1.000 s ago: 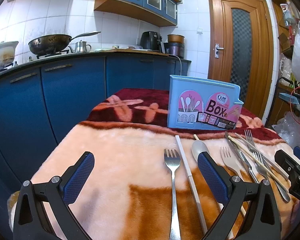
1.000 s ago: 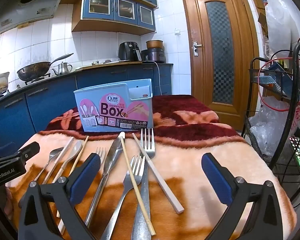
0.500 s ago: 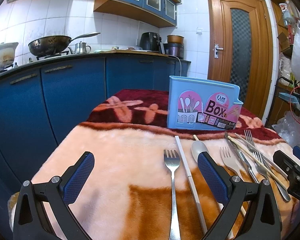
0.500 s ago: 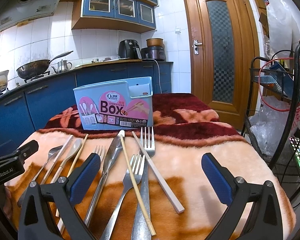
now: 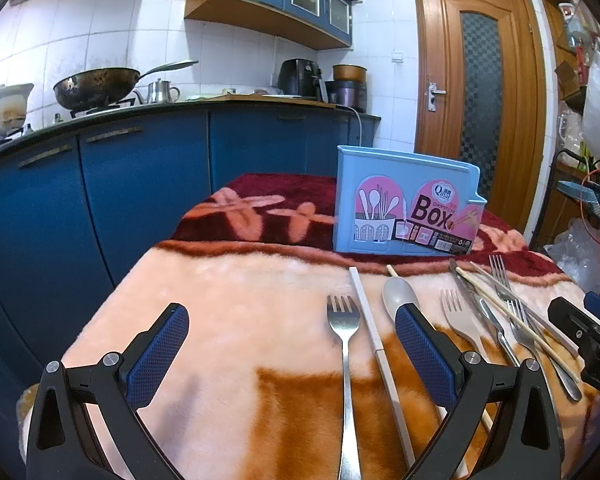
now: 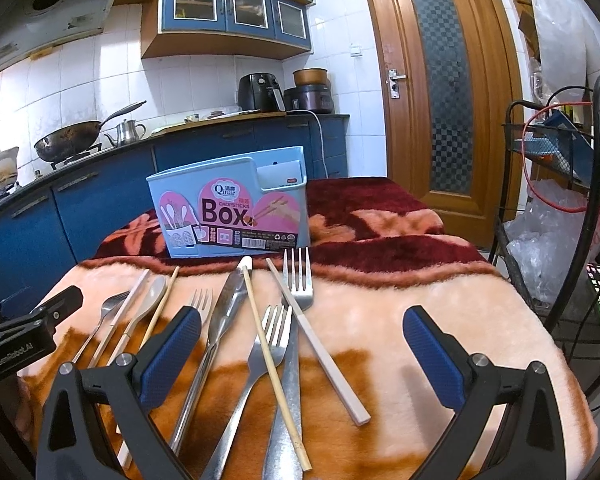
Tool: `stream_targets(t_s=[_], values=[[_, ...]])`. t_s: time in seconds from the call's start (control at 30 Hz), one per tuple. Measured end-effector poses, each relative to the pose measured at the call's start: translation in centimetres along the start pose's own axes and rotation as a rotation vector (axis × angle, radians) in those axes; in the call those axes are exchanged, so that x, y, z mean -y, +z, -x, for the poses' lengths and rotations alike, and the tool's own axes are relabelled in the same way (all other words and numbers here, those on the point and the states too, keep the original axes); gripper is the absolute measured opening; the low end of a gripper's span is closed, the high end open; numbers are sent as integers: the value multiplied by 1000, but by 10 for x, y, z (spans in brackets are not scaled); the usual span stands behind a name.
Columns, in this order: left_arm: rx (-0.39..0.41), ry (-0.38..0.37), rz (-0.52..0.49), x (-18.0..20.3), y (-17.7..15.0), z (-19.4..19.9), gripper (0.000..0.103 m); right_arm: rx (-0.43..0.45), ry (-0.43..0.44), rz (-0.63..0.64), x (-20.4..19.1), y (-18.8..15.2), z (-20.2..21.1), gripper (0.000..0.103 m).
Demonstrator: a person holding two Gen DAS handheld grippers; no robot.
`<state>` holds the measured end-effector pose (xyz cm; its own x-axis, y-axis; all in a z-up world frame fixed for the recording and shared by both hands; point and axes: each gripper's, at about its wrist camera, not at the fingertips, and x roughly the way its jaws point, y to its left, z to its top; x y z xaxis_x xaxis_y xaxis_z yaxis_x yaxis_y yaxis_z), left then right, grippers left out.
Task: Organize utensils
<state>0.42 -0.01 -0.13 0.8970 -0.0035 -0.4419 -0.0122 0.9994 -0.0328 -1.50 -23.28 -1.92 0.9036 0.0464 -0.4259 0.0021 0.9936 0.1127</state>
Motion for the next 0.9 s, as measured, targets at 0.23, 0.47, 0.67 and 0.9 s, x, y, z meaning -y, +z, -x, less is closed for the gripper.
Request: stream_targets(t_s=[0.23, 0.47, 0.67, 0.9], values=[[-12, -14, 38, -6, 1, -3, 102, -27, 24, -22, 5, 4, 3, 103], [-63, -29, 37, -8, 6, -10, 102, -5, 23, 2, 3, 15, 18, 103], [-64, -38, 32, -11, 13, -4, 102, 21, 24, 36, -4, 30, 32, 103], [-75, -45, 31, -16, 26, 8, 102, 21, 18, 70, -11, 44, 42, 103]])
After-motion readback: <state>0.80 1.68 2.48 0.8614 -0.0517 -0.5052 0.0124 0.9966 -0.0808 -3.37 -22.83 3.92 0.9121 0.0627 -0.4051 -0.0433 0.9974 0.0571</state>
